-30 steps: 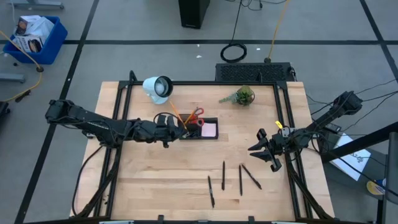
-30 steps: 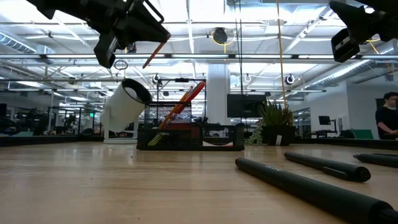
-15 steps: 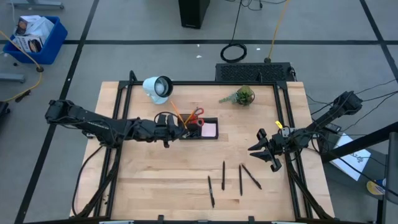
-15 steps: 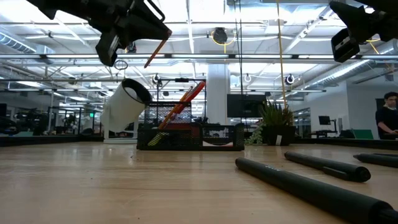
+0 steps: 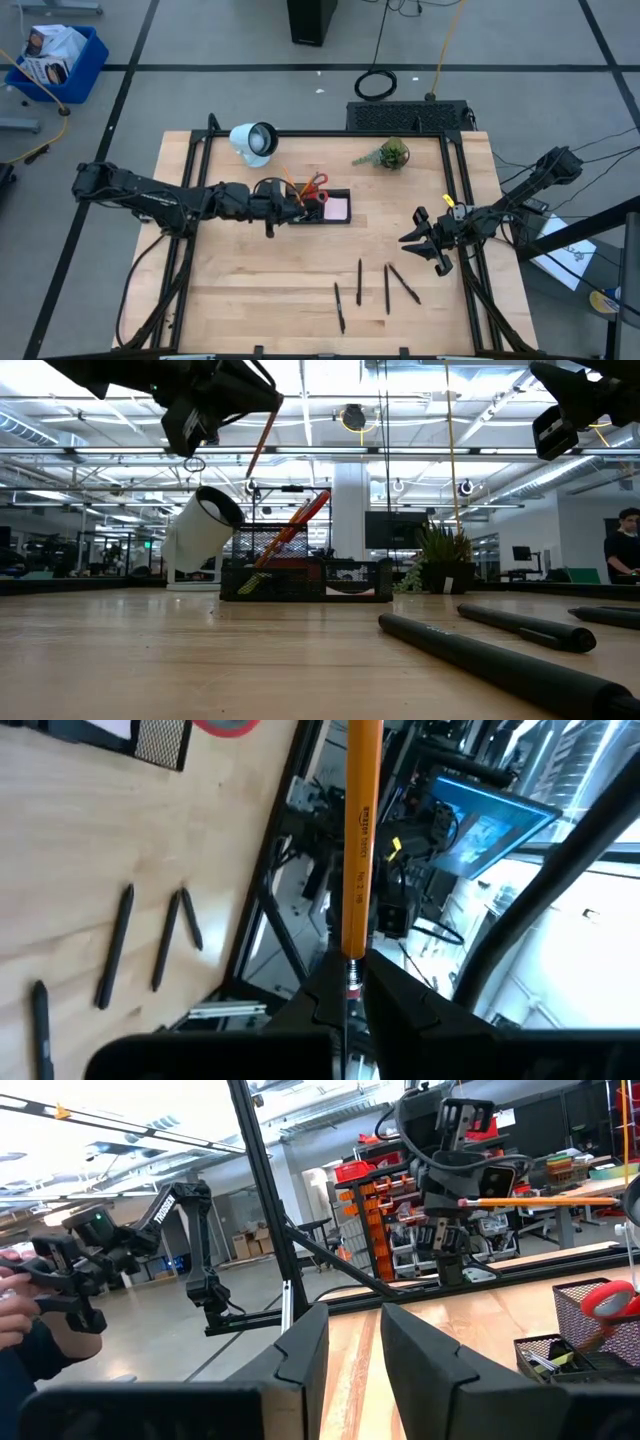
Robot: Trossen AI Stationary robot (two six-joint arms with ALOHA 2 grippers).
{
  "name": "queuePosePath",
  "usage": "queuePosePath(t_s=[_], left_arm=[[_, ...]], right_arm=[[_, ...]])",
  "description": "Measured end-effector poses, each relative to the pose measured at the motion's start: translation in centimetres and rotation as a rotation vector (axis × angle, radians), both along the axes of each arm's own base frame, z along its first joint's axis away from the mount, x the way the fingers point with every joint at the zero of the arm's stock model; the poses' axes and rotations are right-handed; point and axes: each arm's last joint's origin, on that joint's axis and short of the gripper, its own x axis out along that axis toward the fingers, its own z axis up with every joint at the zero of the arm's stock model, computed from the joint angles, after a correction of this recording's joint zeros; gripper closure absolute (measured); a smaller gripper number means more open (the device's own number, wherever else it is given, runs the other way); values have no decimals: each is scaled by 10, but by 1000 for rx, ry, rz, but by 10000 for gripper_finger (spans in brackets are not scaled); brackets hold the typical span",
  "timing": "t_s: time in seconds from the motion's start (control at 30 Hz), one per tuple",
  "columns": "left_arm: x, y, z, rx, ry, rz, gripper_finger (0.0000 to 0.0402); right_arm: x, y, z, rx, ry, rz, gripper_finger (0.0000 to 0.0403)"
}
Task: Pick and place office supplies into organizer
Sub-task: Put the orange pencil into the black desk organizer
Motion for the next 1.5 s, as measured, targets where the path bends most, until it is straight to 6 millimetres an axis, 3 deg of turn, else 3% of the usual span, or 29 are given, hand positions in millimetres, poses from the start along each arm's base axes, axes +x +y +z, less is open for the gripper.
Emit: queuePosePath(t_s=[0.23,0.4,0.83,1.5], left_arm=[[1,3,3,-103,-29,-23,380],[2,13,13,-165,-140,-36,380],[2,17,18,-600,-144,-148,380],[-3,59,16,-786,-98,-123,380]], right_arm=[[0,0,0,0,0,0,314],[0,0,0,-1,0,0,314],[0,0,0,0,0,0,314],[0,0,0,0,0,0,314]])
